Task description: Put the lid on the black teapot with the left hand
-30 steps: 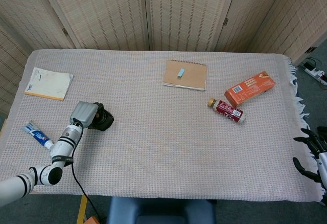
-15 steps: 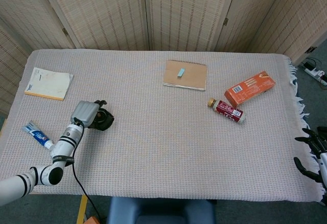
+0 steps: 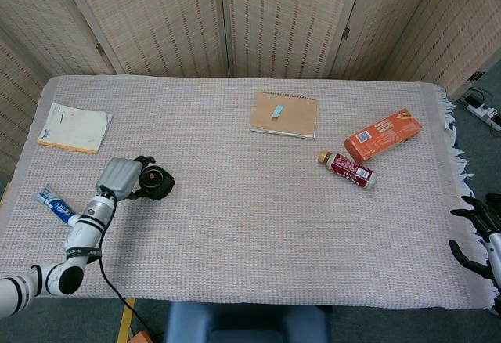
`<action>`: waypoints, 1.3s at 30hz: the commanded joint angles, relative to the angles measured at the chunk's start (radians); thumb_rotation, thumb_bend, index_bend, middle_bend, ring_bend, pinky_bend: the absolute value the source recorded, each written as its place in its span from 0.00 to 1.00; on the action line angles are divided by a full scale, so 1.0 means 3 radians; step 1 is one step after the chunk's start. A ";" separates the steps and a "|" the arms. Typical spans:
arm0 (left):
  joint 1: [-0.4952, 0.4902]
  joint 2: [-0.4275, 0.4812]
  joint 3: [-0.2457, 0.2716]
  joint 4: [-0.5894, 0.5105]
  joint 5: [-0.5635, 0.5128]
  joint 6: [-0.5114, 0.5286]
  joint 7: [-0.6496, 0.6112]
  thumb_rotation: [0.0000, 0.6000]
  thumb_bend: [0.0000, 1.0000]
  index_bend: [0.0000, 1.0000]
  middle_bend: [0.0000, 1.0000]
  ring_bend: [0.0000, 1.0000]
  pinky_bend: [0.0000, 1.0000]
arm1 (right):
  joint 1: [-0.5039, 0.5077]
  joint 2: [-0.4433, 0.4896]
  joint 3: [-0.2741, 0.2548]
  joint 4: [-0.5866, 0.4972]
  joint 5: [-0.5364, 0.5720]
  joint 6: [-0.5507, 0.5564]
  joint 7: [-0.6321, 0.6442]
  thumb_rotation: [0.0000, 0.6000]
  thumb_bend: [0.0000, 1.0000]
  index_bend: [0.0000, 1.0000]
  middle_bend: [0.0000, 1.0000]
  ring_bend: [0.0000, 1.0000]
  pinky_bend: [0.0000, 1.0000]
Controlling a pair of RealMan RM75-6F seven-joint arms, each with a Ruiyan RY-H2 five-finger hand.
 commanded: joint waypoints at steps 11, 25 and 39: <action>-0.0006 0.0077 0.0133 -0.0222 -0.0088 -0.0115 0.0039 1.00 0.22 0.16 0.26 0.84 0.74 | -0.0001 0.0003 0.0003 -0.0021 0.0004 0.0001 -0.0021 1.00 0.37 0.28 0.18 0.27 0.12; 0.0058 0.0154 0.0087 -0.0352 -0.0089 0.0136 -0.0085 1.00 0.22 0.13 0.27 0.82 0.74 | -0.0013 0.0017 0.0007 -0.0031 0.0011 0.0014 -0.0021 1.00 0.37 0.28 0.18 0.27 0.12; 0.0846 0.0420 0.0148 -0.0659 0.0365 0.1260 -0.0577 1.00 0.22 0.17 0.18 0.19 0.20 | 0.0047 0.0178 -0.0049 -0.0069 0.0003 -0.0184 0.0192 1.00 0.37 0.28 0.18 0.24 0.12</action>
